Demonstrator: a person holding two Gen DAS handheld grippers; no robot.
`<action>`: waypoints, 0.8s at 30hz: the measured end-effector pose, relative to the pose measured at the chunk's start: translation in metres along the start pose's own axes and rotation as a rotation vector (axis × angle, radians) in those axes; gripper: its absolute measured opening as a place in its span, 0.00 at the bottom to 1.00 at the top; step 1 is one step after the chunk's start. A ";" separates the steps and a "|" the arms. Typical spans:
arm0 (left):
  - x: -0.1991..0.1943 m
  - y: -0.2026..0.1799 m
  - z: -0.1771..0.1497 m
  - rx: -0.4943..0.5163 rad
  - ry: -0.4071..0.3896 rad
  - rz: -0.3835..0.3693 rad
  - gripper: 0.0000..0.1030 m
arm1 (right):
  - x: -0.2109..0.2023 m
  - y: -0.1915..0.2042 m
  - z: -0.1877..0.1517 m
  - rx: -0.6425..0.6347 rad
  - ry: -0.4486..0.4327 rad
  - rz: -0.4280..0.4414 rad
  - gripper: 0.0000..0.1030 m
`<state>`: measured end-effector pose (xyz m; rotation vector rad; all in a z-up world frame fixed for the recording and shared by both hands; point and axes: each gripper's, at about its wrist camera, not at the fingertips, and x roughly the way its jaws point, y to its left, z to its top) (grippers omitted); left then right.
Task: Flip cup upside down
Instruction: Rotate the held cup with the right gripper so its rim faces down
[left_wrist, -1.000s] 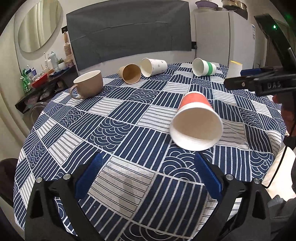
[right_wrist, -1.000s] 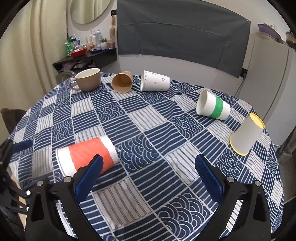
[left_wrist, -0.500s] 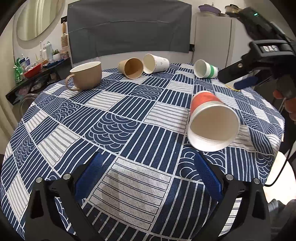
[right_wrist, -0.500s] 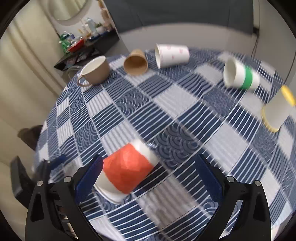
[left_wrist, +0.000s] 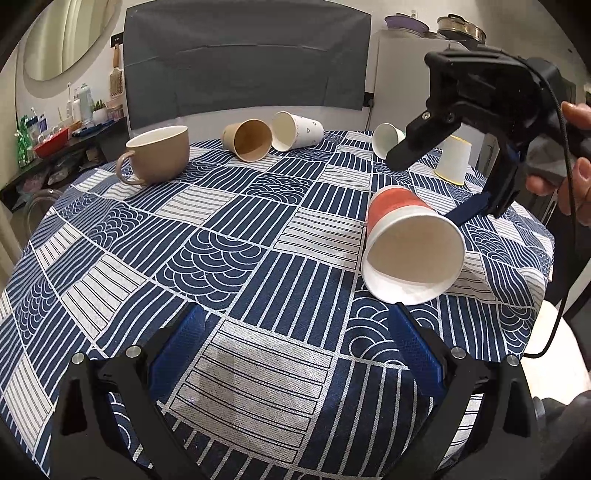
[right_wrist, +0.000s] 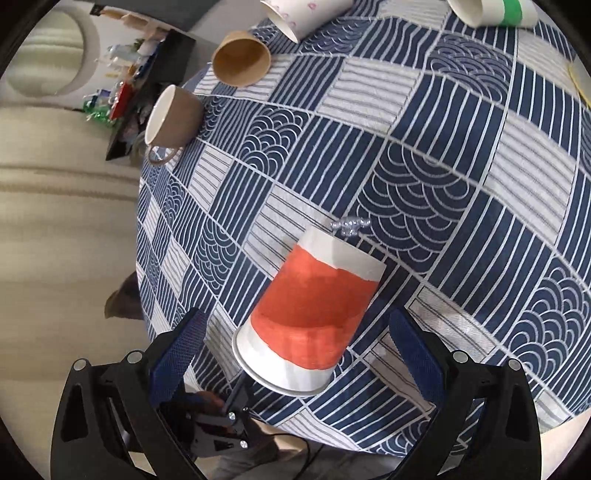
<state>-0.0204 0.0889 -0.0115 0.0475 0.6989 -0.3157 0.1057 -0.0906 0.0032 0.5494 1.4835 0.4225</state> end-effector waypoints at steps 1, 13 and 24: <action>0.000 0.001 0.000 -0.007 0.001 -0.006 0.94 | 0.004 -0.002 0.002 0.022 0.010 0.008 0.92; 0.002 0.002 -0.012 -0.009 0.044 -0.065 0.94 | 0.016 0.004 0.011 -0.043 0.032 0.117 0.55; 0.007 0.003 -0.013 -0.028 0.059 -0.024 0.94 | -0.067 0.046 0.001 -0.362 -0.412 -0.122 0.55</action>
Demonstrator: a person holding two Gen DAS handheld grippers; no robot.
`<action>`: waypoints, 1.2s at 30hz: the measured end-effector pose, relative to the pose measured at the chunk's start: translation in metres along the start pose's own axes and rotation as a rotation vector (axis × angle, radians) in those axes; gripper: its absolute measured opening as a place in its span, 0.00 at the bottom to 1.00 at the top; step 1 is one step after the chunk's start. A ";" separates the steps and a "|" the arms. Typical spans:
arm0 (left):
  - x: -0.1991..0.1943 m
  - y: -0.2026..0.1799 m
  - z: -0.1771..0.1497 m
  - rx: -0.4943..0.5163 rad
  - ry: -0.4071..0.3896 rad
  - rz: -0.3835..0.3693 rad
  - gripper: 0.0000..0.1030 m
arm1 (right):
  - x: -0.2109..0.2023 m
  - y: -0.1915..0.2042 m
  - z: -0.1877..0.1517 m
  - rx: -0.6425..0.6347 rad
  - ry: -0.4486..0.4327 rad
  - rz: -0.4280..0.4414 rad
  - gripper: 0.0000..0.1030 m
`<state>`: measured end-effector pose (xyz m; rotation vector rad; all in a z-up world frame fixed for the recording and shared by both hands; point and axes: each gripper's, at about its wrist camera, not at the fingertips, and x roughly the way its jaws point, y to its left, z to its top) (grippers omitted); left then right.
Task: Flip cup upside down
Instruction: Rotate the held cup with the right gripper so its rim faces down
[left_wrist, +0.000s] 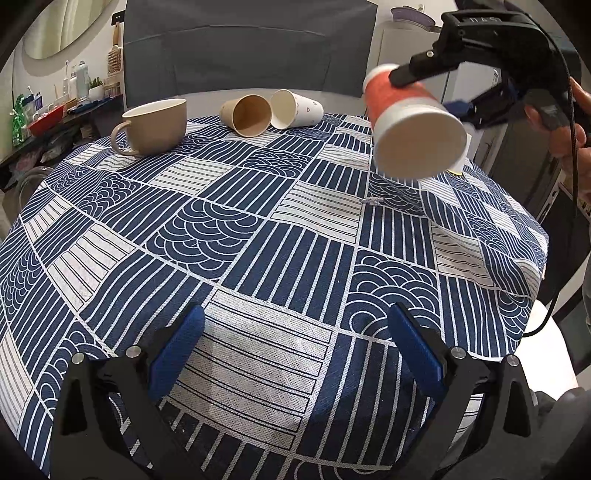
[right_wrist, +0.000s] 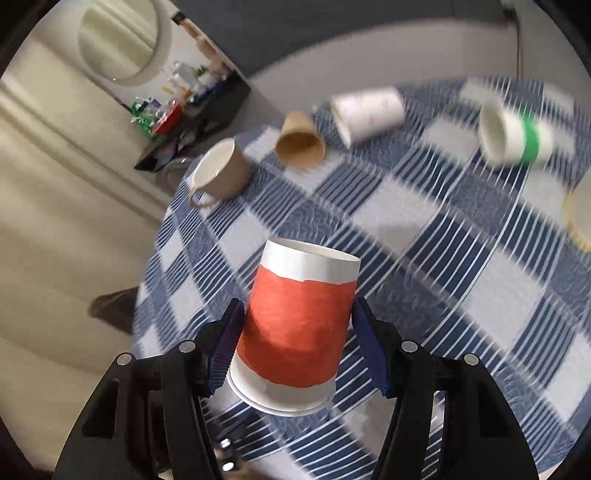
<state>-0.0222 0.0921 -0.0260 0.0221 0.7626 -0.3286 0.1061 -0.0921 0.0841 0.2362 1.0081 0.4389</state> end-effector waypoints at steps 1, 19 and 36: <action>-0.001 0.000 0.000 0.000 0.000 0.002 0.94 | -0.005 0.004 0.002 -0.044 -0.053 -0.047 0.55; -0.001 0.004 0.000 -0.045 -0.018 0.029 0.94 | 0.042 0.033 -0.027 -0.354 -0.328 -0.304 0.55; -0.005 0.006 -0.001 -0.076 -0.052 0.063 0.94 | 0.048 0.036 -0.077 -0.472 -0.269 -0.357 0.55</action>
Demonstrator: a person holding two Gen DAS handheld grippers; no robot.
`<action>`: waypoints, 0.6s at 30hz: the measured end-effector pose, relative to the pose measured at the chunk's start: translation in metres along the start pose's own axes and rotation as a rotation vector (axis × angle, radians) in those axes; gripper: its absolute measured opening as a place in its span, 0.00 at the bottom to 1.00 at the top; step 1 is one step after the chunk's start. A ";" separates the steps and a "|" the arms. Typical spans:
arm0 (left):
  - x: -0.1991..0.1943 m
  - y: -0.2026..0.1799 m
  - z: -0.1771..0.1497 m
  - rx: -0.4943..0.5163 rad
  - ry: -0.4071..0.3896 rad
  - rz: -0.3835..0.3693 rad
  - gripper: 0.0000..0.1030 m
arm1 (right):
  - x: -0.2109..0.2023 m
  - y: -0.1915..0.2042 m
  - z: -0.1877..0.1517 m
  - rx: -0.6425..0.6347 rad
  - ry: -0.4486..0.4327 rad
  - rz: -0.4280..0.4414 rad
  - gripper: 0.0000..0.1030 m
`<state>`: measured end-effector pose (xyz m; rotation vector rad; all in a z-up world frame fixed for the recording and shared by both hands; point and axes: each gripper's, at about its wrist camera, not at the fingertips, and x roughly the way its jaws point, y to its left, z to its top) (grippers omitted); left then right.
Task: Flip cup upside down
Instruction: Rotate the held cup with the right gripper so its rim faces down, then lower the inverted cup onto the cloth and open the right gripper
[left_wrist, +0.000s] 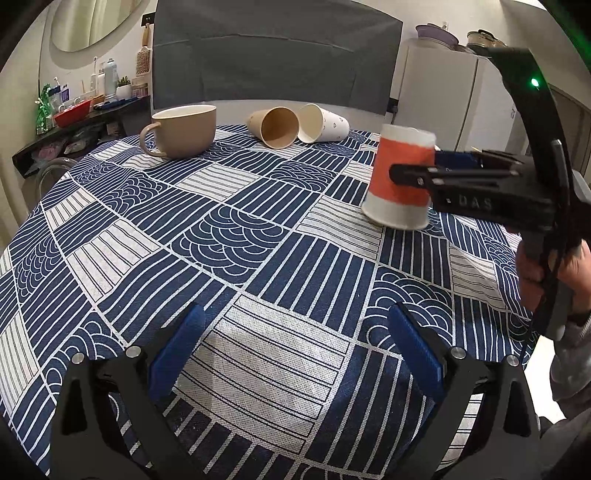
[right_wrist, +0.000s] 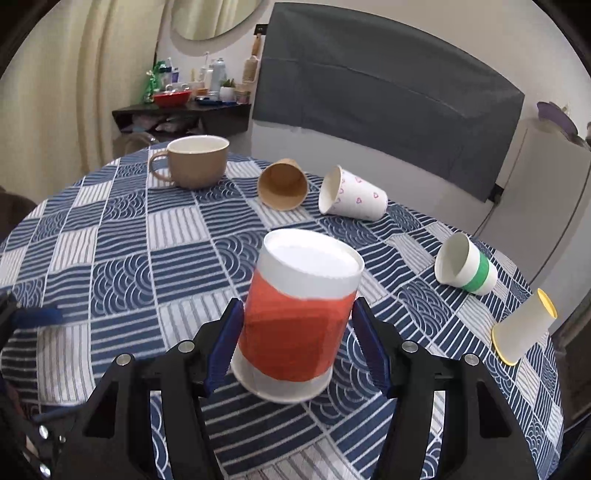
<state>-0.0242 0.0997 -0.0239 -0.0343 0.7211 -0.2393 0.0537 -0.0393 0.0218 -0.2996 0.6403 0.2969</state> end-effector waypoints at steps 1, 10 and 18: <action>0.000 0.000 0.000 -0.002 0.003 -0.002 0.94 | 0.000 0.001 -0.004 0.002 0.007 0.010 0.54; 0.001 -0.003 0.000 0.003 0.005 0.052 0.94 | -0.007 0.002 -0.016 0.019 -0.006 0.026 0.55; 0.002 -0.011 0.000 0.013 0.019 0.056 0.94 | -0.022 -0.007 -0.020 0.038 -0.055 0.034 0.75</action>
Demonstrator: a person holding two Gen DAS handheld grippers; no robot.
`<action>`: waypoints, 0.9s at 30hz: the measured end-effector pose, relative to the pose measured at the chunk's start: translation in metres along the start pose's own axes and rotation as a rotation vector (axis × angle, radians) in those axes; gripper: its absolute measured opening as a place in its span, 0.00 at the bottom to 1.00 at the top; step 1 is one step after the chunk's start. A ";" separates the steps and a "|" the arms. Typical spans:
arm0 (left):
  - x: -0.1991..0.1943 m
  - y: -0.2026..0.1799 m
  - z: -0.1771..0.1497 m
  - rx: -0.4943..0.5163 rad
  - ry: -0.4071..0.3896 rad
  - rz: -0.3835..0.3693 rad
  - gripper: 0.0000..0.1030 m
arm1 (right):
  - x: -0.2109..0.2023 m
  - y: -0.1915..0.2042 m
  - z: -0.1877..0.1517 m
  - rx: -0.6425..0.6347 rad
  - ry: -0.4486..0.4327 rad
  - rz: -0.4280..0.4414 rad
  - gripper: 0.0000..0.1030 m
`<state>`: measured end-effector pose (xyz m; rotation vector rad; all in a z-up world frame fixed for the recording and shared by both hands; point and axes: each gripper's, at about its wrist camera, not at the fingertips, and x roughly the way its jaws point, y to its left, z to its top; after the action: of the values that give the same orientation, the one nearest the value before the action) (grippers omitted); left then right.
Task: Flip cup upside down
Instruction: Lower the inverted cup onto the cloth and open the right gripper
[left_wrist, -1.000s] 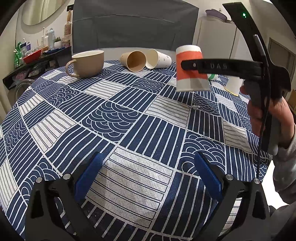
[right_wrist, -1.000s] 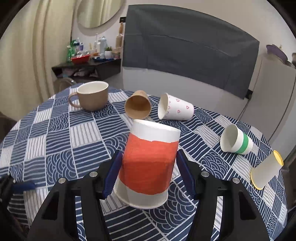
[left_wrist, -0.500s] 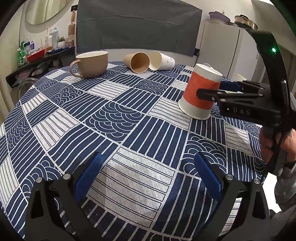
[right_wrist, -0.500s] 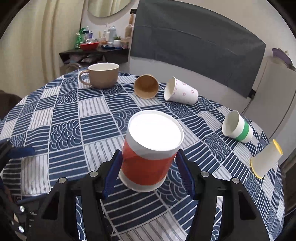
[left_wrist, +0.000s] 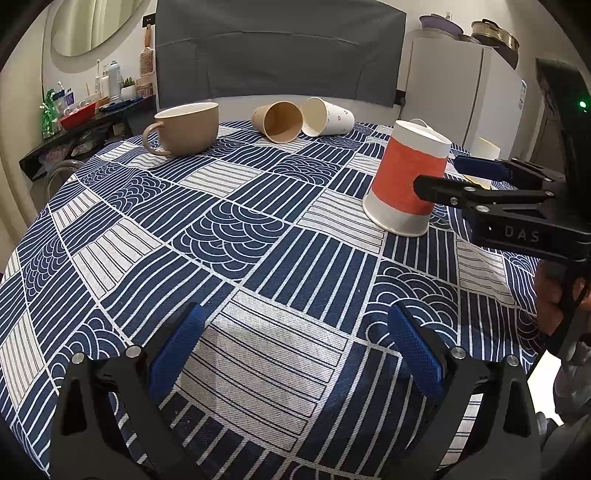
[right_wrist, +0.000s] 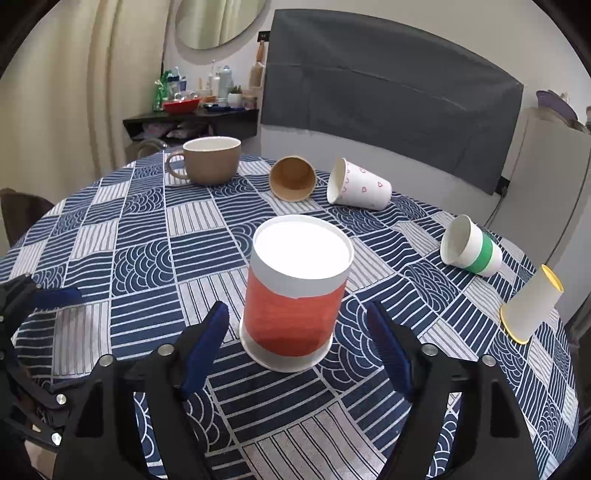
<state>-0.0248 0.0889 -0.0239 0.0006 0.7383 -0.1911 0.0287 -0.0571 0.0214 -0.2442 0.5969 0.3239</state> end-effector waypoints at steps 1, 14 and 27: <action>0.000 -0.002 0.001 -0.003 -0.001 -0.002 0.94 | -0.003 -0.002 -0.001 0.005 -0.008 0.001 0.78; -0.006 -0.039 0.029 0.029 -0.069 0.007 0.94 | -0.020 -0.043 -0.016 0.056 -0.035 -0.010 0.85; 0.004 -0.060 0.040 -0.030 -0.112 0.056 0.94 | -0.030 -0.074 -0.037 0.094 -0.043 0.006 0.86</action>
<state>-0.0050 0.0266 0.0071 -0.0174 0.6285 -0.1260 0.0139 -0.1441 0.0184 -0.1452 0.5692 0.3051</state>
